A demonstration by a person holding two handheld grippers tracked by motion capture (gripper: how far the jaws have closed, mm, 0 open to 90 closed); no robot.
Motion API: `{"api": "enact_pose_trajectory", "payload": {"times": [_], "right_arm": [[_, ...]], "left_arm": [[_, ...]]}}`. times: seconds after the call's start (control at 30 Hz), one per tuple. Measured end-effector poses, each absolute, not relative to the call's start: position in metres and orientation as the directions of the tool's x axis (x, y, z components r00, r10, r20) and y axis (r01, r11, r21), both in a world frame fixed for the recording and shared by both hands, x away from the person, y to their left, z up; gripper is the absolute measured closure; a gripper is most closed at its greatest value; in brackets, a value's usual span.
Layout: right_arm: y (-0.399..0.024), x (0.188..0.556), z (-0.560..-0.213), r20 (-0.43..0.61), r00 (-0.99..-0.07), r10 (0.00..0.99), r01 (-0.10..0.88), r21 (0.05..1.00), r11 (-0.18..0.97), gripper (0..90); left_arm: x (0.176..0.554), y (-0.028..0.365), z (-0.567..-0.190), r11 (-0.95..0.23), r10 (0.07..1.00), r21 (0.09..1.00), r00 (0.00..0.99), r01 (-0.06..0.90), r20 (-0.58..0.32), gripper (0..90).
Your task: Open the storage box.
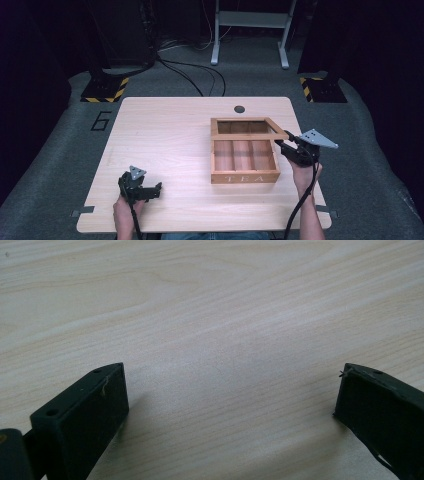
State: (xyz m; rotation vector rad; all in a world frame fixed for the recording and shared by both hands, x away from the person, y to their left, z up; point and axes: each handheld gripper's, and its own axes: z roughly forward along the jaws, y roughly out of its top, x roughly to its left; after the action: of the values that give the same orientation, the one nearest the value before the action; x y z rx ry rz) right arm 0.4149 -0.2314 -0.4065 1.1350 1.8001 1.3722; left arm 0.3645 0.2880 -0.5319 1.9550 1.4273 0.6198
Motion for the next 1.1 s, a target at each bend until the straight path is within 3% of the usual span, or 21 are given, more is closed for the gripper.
{"api": "enact_pose_trajectory", "payload": {"times": [1.1], "right_arm": [[-0.234, 0.449, -0.365, 0.078, -0.477, 0.875, 0.352, 0.930, 0.109, 57.0]], "left_arm": [[0.364, 0.288, -0.532, -0.213, 0.953, 0.724, 0.302, 0.656, 0.007, 0.4]]}}
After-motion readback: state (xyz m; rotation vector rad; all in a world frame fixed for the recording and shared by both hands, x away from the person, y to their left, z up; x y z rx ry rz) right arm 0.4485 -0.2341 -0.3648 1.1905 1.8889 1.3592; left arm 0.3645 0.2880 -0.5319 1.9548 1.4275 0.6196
